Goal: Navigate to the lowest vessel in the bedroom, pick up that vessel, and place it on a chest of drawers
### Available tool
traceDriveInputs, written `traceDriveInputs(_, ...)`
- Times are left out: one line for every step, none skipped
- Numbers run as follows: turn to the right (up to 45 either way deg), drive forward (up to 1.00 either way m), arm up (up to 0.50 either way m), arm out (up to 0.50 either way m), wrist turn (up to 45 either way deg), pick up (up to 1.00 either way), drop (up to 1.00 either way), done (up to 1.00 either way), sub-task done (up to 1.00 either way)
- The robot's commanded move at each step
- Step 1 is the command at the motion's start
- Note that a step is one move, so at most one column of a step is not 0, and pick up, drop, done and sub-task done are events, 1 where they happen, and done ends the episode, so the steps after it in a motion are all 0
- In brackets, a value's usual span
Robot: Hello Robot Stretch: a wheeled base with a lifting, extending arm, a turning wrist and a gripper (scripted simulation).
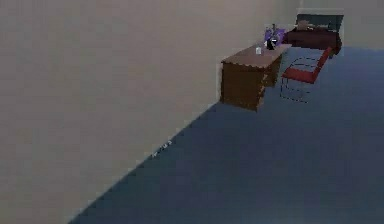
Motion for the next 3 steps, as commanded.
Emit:
traceDriveInputs(6.0, 0.0, 0.0, 0.0, 0.0, 0.0, 0.0, 0.0, 0.0)
traceDriveInputs(0.0, 0.35, 0.0, 0.0, 0.0, 0.0, 0.0, 0.0, 0.0)
traceDriveInputs(27.0, 0.0, 0.0, 0.0, 0.0, 0.0, 0.0, 0.0, 0.0)
